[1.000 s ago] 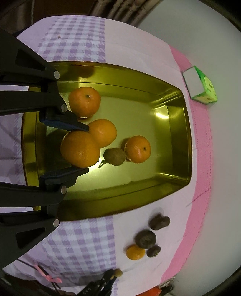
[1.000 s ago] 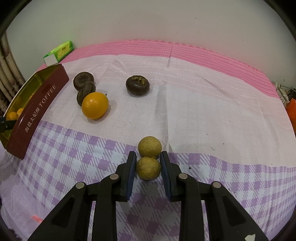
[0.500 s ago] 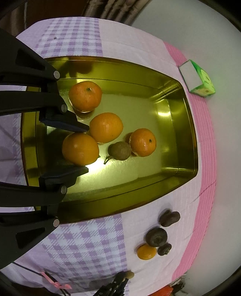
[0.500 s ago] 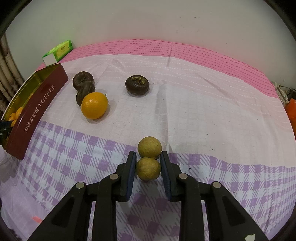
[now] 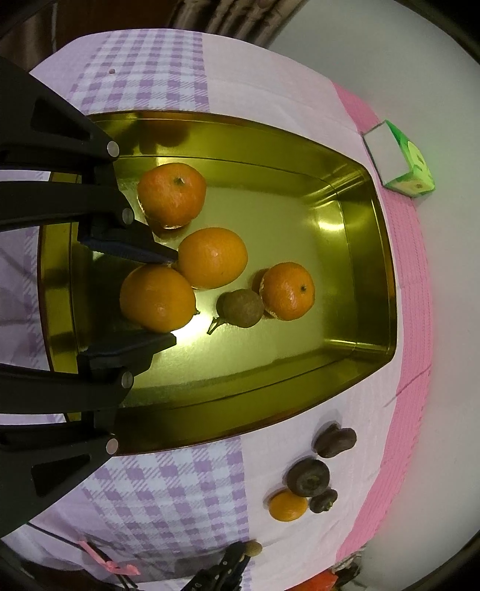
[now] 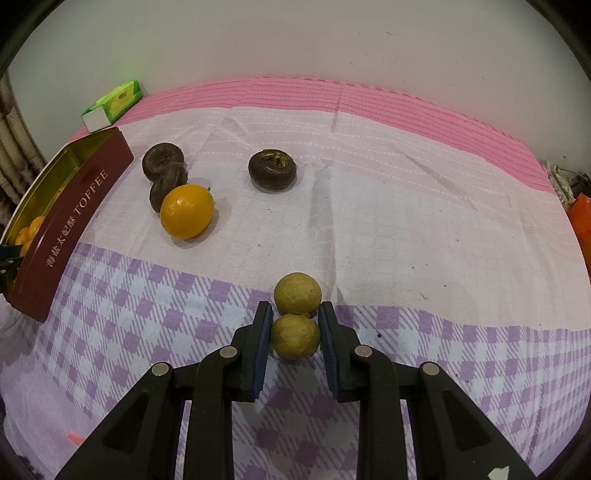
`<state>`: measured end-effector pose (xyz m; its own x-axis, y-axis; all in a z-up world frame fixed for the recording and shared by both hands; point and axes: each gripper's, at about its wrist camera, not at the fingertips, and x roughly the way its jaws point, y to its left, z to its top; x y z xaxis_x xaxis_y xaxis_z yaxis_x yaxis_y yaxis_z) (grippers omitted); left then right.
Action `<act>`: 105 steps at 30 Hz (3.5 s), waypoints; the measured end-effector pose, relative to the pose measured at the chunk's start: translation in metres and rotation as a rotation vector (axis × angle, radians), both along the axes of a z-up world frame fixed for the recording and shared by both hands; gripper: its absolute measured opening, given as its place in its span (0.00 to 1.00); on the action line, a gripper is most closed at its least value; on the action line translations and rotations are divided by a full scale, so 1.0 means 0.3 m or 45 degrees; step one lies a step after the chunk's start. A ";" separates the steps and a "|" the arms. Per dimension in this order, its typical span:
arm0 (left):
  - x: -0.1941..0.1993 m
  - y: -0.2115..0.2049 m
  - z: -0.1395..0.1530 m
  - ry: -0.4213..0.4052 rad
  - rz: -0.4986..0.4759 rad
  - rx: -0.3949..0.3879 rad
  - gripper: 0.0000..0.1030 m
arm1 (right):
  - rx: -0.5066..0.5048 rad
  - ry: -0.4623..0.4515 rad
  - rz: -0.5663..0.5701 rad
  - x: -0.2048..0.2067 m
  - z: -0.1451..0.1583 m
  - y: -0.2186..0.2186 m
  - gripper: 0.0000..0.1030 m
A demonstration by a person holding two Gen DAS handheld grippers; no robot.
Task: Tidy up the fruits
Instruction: 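Carry the orange into the tin and open the left gripper, then carry the green fruits into the tin and open the right gripper, then grasp a dark brown round fruit with the right gripper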
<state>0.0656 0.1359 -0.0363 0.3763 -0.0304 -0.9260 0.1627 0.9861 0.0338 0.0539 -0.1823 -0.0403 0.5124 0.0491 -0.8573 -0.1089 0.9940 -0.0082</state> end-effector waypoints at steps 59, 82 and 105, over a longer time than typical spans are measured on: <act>-0.023 0.385 0.176 -0.223 0.497 0.028 0.76 | 0.011 -0.036 0.561 0.085 0.121 0.887 0.23; -0.018 0.372 0.163 -0.208 0.474 0.018 0.76 | 0.058 -0.040 0.534 0.093 0.127 0.868 0.32; -0.019 0.309 0.150 -0.210 0.368 0.021 0.76 | 0.029 -0.146 0.093 0.168 0.182 0.235 0.38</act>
<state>0.0597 0.2287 0.0086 0.5118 0.1142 -0.8515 -0.1328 0.9897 0.0529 0.1044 -0.1119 0.0144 0.6015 0.1091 -0.7914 -0.1811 0.9835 -0.0021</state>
